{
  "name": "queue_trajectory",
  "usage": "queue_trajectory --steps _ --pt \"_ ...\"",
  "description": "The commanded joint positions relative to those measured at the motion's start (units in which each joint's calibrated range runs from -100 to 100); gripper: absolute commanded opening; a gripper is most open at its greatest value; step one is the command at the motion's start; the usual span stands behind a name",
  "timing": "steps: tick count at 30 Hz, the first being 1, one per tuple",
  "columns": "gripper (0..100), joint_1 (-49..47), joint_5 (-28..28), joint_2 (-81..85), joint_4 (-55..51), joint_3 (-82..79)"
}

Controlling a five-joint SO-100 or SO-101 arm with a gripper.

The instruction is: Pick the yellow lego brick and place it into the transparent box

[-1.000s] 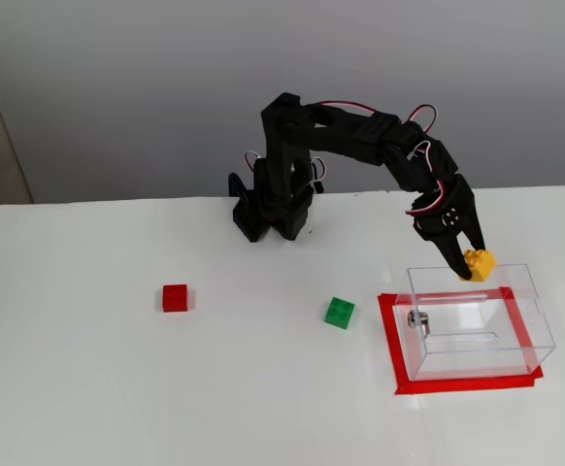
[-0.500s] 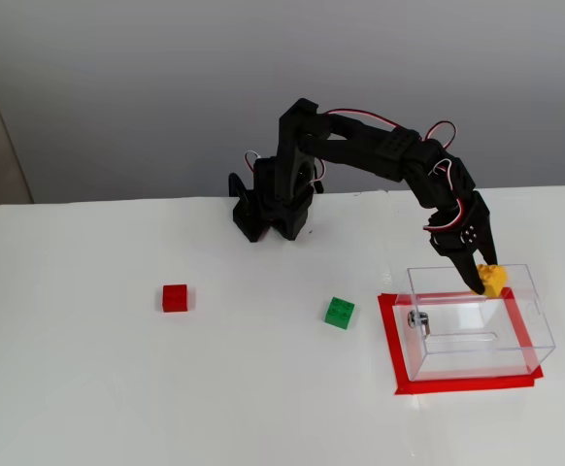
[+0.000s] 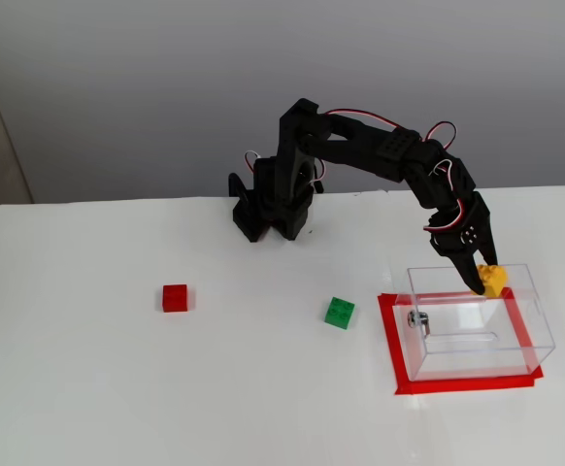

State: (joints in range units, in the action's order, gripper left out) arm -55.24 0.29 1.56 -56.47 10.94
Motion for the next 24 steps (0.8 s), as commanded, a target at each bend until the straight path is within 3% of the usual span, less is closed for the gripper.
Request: queue_trajectory --steps 1,5,24 --pt "22 0.19 -0.03 0.94 0.07 2.17" --pt "27 0.19 -0.14 0.94 -0.01 2.17" --pt "26 0.26 -0.19 1.02 -0.01 2.71"
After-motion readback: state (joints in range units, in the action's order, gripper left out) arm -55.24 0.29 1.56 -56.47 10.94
